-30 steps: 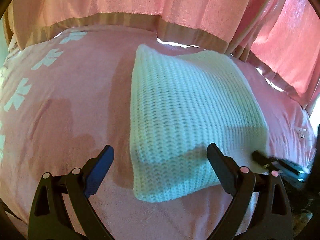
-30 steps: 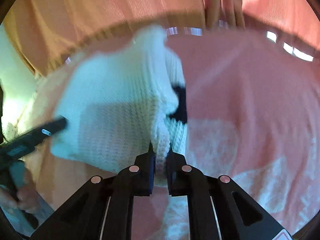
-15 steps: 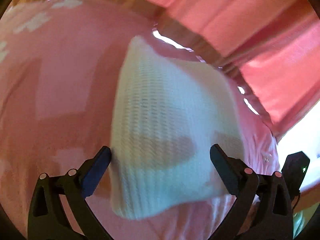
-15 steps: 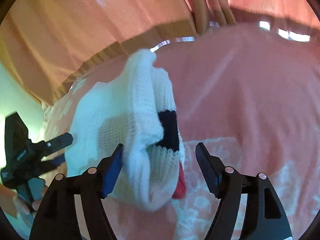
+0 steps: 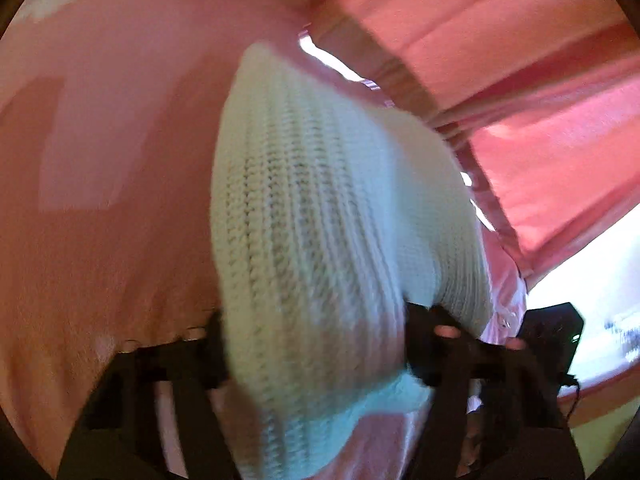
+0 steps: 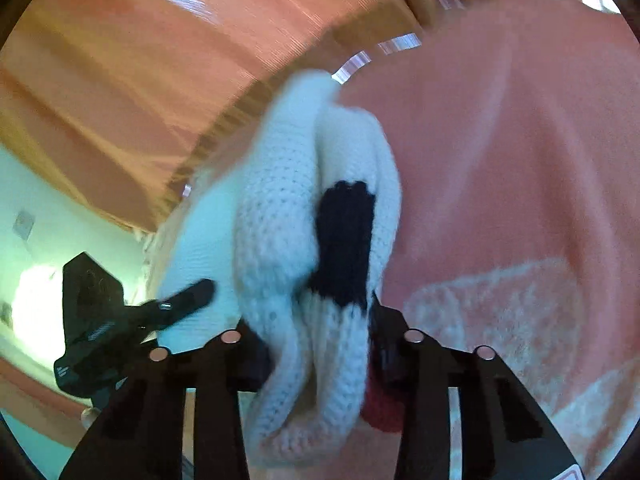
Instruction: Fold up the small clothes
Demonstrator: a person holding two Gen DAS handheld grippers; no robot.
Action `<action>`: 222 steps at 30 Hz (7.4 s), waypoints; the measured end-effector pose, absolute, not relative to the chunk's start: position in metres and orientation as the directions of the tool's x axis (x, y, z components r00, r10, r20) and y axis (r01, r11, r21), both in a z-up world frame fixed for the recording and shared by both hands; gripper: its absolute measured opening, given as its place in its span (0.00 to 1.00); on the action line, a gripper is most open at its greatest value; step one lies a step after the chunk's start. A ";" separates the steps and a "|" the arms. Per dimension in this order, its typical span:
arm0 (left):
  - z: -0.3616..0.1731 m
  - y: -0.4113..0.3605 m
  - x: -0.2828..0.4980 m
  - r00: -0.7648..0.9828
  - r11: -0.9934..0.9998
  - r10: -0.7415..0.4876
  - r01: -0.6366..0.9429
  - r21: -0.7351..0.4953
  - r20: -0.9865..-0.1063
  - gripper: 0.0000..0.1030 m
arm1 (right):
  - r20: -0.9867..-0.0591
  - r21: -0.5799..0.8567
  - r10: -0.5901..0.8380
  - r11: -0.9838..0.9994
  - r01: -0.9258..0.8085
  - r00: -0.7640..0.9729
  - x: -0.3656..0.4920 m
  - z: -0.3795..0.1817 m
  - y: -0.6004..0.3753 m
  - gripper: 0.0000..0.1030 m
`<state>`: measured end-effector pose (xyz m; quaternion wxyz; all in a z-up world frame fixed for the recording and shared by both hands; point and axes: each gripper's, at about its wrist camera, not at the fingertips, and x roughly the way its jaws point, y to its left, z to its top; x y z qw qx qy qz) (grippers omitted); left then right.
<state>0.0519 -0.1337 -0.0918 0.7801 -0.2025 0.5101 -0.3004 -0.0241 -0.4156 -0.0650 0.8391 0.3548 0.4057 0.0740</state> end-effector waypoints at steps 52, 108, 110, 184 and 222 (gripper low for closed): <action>0.125 -0.030 0.013 0.567 0.685 -0.728 0.599 -0.415 -0.385 0.54 | -0.366 0.427 0.322 0.892 -0.150 0.873 -0.029 0.153 -0.304 0.56; -0.041 -0.019 0.031 0.695 0.976 -0.088 0.203 0.078 -0.714 0.60 | -0.795 0.126 0.136 0.990 -0.058 0.591 0.042 -0.020 -0.214 0.00; -0.039 -0.016 0.027 0.704 0.978 -0.091 0.196 0.070 -0.705 0.60 | -0.771 0.154 0.157 0.986 -0.058 0.617 0.032 -0.009 -0.217 0.00; -0.037 -0.032 -0.042 0.808 0.982 -0.085 0.166 0.087 -0.582 0.93 | -0.725 0.129 0.027 0.987 0.097 0.689 -0.044 -0.012 -0.241 0.59; -0.049 -0.036 -0.040 0.791 0.977 -0.079 0.182 0.110 -0.606 0.92 | -0.716 0.121 0.017 0.988 0.100 0.698 -0.040 -0.010 -0.229 0.61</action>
